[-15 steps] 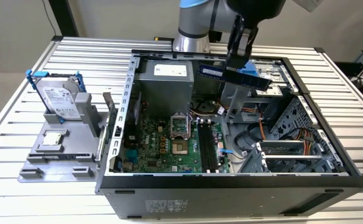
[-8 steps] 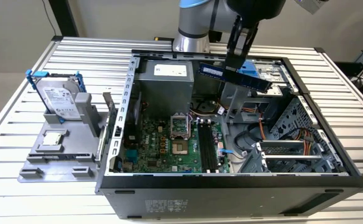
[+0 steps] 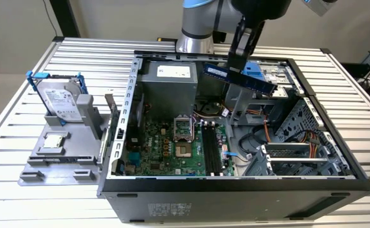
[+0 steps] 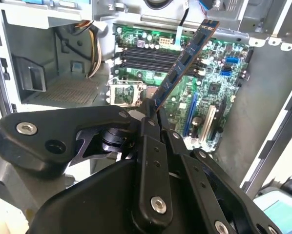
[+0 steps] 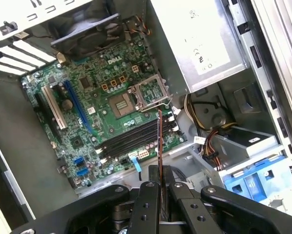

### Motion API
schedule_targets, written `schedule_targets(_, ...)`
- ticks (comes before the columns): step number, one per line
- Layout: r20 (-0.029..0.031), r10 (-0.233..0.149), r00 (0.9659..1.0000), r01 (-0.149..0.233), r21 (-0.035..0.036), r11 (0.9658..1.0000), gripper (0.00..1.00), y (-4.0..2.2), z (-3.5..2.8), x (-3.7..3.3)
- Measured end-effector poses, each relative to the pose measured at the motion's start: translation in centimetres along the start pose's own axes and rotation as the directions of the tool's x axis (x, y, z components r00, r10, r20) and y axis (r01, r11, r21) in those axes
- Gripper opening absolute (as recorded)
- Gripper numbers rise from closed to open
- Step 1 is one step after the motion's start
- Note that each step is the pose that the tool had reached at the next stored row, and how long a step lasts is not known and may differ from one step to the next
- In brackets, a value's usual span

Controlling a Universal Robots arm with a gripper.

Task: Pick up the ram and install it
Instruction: 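Insert the ram into the slot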

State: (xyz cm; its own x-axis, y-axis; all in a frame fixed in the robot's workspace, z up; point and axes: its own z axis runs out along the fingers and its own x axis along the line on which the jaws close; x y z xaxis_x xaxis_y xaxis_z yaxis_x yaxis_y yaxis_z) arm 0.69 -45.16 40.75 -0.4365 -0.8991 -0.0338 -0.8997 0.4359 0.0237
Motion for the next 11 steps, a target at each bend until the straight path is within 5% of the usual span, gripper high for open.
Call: schedule_targets(11,0.0021,0.084,0.9965,-0.084,0.0027,0.9965,0.00,0.00,0.00,0.00)
